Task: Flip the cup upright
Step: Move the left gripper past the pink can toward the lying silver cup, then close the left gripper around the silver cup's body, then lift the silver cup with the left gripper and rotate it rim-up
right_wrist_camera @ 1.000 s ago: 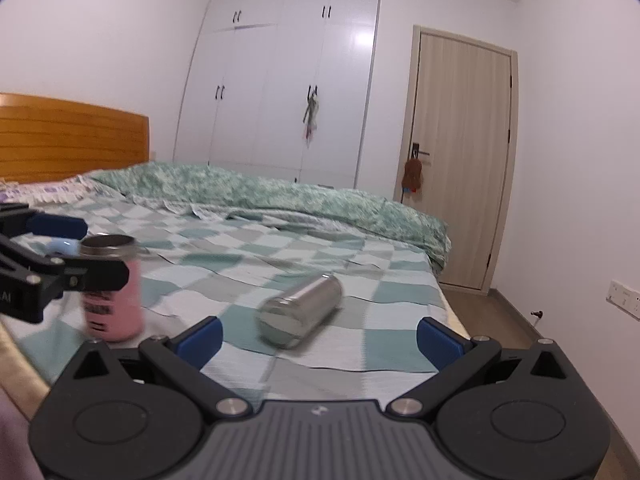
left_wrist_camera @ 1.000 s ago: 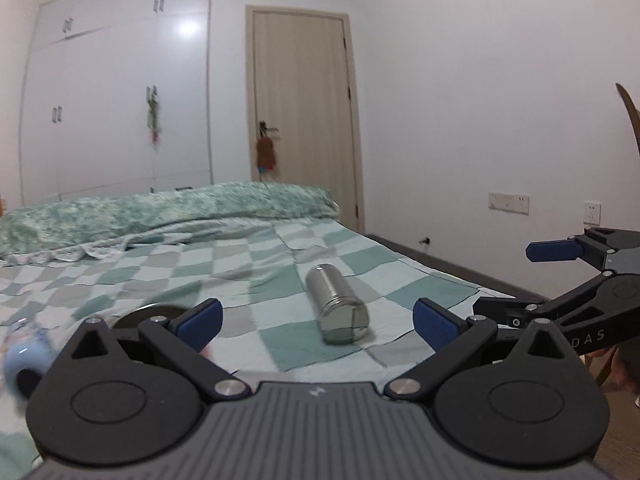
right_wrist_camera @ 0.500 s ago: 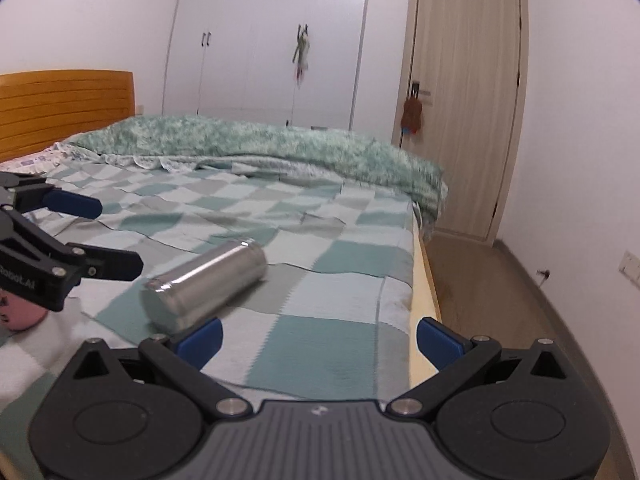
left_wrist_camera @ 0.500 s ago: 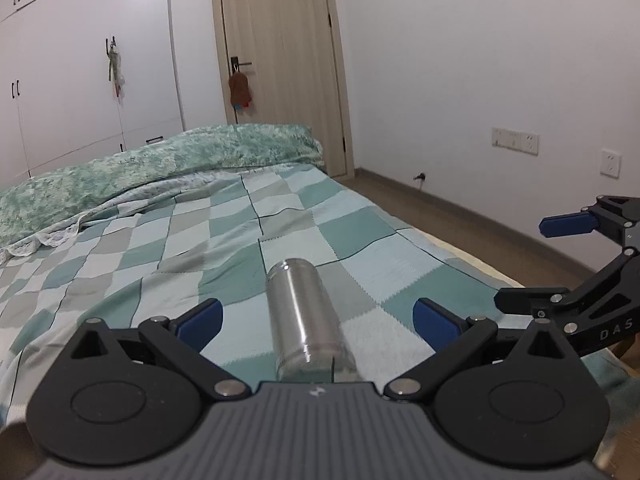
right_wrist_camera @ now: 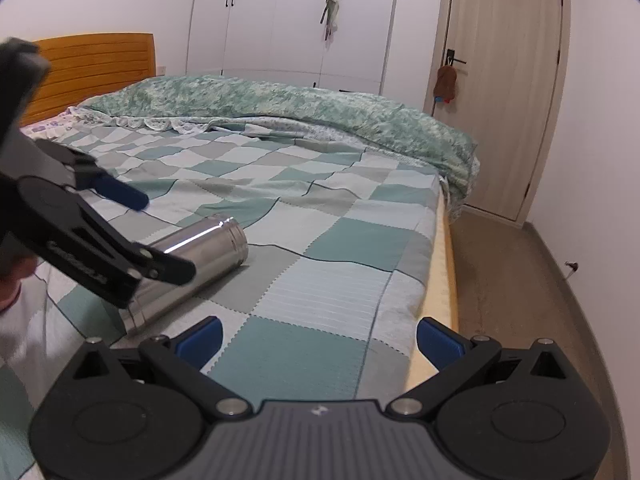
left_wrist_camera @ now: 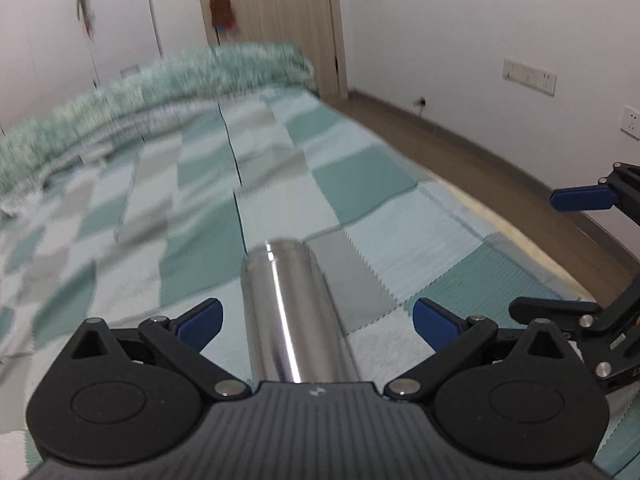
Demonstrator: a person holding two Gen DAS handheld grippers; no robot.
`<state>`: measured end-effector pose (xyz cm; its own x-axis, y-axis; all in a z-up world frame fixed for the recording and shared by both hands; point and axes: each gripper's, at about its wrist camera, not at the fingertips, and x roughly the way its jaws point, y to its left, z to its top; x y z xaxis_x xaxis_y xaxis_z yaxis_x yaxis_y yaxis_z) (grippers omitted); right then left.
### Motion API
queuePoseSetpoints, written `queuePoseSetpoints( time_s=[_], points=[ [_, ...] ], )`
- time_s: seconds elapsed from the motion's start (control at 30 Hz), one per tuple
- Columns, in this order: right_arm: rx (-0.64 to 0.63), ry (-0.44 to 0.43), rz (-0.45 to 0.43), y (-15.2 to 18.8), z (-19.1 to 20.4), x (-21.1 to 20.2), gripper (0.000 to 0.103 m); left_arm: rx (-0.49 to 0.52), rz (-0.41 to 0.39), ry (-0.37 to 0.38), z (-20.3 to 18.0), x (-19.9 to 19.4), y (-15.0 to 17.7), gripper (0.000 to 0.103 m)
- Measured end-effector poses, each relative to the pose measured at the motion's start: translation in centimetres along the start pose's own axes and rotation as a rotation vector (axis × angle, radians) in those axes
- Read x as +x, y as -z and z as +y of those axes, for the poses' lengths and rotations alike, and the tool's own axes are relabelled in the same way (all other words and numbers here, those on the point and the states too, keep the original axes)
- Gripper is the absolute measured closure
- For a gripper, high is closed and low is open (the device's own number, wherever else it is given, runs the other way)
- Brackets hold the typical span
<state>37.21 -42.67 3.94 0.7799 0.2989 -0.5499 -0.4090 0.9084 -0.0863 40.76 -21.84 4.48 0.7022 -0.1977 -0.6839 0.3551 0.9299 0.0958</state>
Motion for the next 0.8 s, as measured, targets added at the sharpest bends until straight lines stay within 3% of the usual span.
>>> queuePoseSetpoints(
  time_s=[0.2,0.4,0.43,0.5,0.6,0.8],
  points=[
    [-0.018,-0.010,0.033,-0.9,0.6,2.0,0.000,-0.026,0.097,0.065,2.7,3.5,-0.4,0.000],
    [-0.009,0.028,0.047,-1.4,0.9,3.0,0.000,0.037,0.272,0.090,2.9,7.5,-0.4,0.000],
    [-0.008,0.034,0.049,-1.3,1.0,3.1,0.000,0.047,0.280,0.091,2.8,7.8,-0.3,0.001],
    [-0.009,0.048,0.055,-1.3,1.0,3.3,0.000,0.033,0.281,0.130,3.1,8.0,-0.4,0.024],
    [-0.015,0.060,0.067,-1.3,1.1,3.4,0.000,0.009,0.265,0.155,3.6,7.4,-0.8,0.035],
    [-0.020,0.053,0.058,-1.5,1.5,2.1,0.000,-0.017,0.235,0.178,3.7,5.4,-1.0,0.036]
  ],
)
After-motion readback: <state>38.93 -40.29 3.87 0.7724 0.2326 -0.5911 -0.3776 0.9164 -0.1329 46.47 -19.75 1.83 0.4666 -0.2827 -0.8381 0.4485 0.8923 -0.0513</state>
